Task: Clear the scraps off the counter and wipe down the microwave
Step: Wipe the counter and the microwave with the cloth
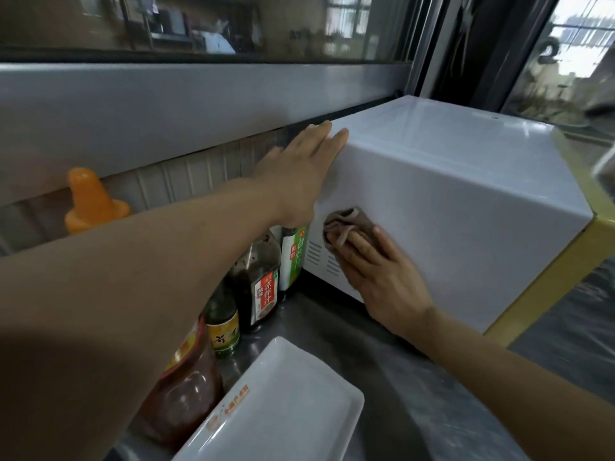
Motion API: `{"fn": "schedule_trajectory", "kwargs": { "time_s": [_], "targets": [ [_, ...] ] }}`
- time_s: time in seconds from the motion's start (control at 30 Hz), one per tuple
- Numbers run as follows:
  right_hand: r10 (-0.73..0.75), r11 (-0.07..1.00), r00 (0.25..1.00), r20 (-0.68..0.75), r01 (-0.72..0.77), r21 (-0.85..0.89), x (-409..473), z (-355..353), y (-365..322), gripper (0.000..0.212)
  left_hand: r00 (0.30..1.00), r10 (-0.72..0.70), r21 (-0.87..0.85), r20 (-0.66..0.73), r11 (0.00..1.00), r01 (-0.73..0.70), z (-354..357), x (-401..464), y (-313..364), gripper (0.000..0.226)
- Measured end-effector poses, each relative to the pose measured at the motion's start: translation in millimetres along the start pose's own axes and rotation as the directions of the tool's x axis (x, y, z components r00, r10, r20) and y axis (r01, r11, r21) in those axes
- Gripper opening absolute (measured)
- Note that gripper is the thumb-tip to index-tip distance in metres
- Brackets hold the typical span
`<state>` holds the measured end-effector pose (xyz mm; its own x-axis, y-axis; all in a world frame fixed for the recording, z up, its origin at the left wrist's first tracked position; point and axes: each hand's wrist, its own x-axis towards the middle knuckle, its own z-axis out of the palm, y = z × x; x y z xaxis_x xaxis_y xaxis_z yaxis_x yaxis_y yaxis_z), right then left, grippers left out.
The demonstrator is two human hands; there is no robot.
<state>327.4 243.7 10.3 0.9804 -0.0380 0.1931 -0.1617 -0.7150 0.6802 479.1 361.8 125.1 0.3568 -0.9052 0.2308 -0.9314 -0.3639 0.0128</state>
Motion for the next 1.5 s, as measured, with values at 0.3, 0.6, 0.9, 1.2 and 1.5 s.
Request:
{"fn": "schedule_trajectory", "kwargs": {
  "time_s": [0.3,0.6,0.9,1.2,1.5],
  "targets": [
    [-0.074,0.997,0.997,0.030,0.073,0.008,-15,3,-8,0.044,1.000,-0.017,-0.014,0.026,1.000,0.017,-4,0,1,0.114],
    [-0.162,0.984,0.974,0.162,0.147,0.098,23,33,-38,0.051,0.999,-0.023,-0.017,-0.027,1.000,0.023,3,3,1,0.113],
    [-0.223,0.974,0.951,0.215,0.209,0.088,-32,37,-30,0.057,0.999,-0.029,-0.047,-0.017,0.999,0.028,3,2,2,0.112],
    [-0.196,0.980,0.963,0.187,0.199,0.002,8,40,-42,0.053,0.999,-0.025,-0.043,-0.031,0.999,0.024,4,3,2,0.110],
    [-0.249,0.968,0.903,0.351,0.223,0.114,-57,50,-20,0.060,0.998,-0.044,-0.060,-0.034,0.997,0.042,3,2,5,0.113]
  ]
}}
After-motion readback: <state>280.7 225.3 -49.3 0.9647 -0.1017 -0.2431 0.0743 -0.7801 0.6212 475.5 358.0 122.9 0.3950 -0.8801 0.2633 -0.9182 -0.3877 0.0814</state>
